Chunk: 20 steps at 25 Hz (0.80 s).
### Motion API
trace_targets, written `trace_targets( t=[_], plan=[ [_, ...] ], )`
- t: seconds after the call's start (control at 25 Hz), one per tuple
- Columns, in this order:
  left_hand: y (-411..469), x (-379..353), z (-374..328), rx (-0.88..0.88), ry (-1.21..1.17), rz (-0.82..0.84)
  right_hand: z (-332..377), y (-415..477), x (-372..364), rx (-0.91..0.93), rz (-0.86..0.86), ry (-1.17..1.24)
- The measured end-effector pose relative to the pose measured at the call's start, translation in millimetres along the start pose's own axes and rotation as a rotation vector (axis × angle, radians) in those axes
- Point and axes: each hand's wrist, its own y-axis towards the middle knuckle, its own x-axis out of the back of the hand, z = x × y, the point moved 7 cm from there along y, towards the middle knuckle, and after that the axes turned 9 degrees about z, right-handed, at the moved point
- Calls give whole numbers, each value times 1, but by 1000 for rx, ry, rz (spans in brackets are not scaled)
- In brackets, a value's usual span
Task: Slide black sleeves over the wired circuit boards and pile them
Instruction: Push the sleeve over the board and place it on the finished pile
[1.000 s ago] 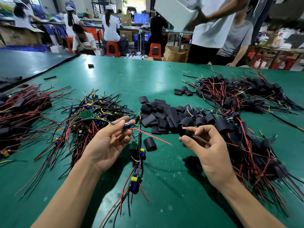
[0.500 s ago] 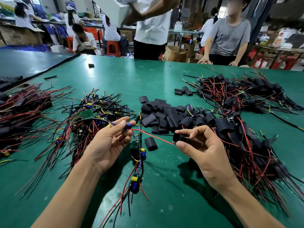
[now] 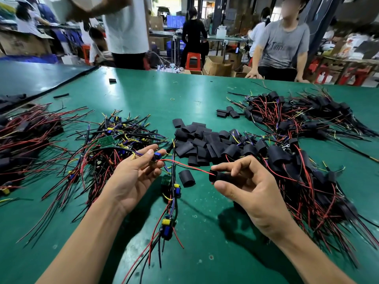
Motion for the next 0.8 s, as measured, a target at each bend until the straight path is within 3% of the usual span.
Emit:
trace_targets(
  t=[0.24, 0.44, 0.8],
  plan=[
    [-3, -6, -1, -27, 24, 10, -3, -2, 1, -41, -57, -20],
    [-5, -21, 5, -43, -29, 49, -13, 0, 13, -117, -223, 20],
    [-11, -41, 35, 99, -186, 91, -24, 5, 18, -183, -288, 637]
  ],
)
